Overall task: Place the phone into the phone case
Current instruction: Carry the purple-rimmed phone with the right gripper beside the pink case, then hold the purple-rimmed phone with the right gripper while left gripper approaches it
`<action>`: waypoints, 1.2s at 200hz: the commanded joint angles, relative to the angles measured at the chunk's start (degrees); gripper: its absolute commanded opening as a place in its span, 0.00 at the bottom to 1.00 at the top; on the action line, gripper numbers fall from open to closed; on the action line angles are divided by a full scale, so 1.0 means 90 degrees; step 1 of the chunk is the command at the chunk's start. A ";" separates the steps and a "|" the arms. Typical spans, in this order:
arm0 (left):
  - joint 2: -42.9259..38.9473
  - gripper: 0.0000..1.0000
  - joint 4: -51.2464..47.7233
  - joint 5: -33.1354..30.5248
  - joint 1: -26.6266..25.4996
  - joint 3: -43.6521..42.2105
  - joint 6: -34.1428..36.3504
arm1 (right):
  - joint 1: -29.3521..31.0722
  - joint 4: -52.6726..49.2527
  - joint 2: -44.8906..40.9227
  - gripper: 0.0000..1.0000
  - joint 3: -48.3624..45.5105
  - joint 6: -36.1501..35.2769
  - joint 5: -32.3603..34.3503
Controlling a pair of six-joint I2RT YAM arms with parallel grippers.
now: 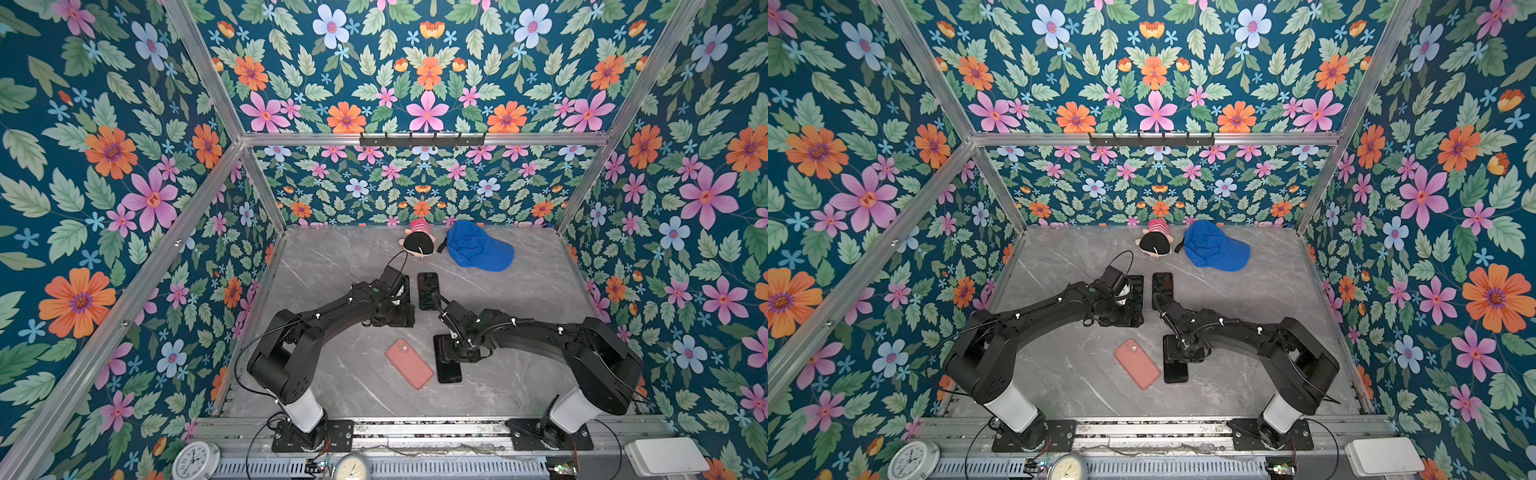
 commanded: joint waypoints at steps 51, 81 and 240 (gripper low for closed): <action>-0.0005 0.85 0.0189 0.0249 0.0107 -0.0093 -0.0038 | 0.0730 -0.1175 -0.0096 0.88 0.0395 0.0074 0.1143; 0.0007 0.85 0.0218 0.0321 0.0119 -0.0085 -0.0046 | 0.0800 -0.1104 0.0106 0.90 0.0451 0.0147 0.1134; 0.0080 0.85 0.0219 0.0435 0.0129 -0.0067 -0.0080 | 0.0826 -0.0773 0.0733 0.82 0.0400 0.0226 0.0994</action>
